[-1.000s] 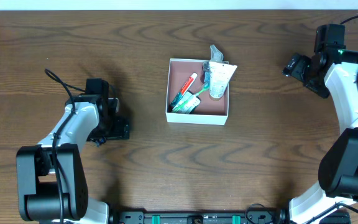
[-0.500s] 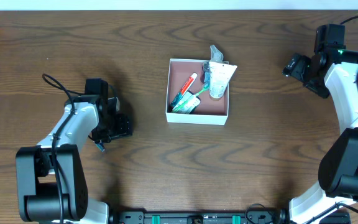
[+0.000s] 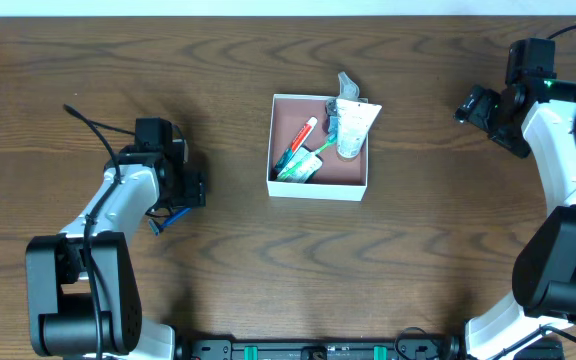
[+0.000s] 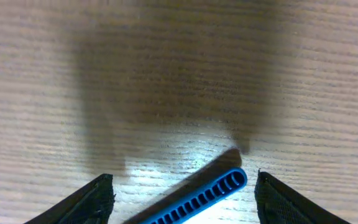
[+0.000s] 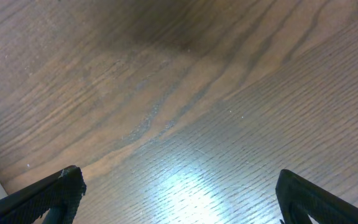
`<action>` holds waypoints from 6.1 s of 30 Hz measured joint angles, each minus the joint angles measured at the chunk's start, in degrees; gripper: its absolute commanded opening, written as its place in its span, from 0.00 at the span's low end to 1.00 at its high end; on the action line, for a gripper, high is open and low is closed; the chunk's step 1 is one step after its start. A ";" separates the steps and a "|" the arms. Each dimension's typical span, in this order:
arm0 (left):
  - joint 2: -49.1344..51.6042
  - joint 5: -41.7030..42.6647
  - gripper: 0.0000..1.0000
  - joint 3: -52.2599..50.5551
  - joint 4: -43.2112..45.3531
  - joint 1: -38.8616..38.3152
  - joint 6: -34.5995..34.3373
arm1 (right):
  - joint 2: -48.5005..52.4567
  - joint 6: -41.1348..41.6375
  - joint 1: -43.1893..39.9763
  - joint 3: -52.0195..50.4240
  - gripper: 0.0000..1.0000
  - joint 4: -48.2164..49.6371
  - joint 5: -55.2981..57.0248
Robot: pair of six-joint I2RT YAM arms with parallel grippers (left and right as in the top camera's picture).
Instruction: Pack container
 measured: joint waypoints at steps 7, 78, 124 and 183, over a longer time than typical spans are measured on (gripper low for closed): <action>0.00 -0.55 0.72 -0.11 -0.55 0.00 6.14 | 0.00 0.00 0.00 0.00 0.99 0.00 0.00; -0.02 5.79 0.11 -2.47 -6.05 0.00 -4.46 | 0.00 0.00 0.00 0.00 0.99 0.00 0.00; -0.02 30.97 0.32 16.61 15.85 -21.38 -17.86 | 0.00 0.00 0.00 0.00 0.99 0.00 0.00; -42.10 3.23 0.98 16.63 -13.09 4.44 -14.69 | 0.00 0.00 0.00 0.00 0.99 0.02 0.00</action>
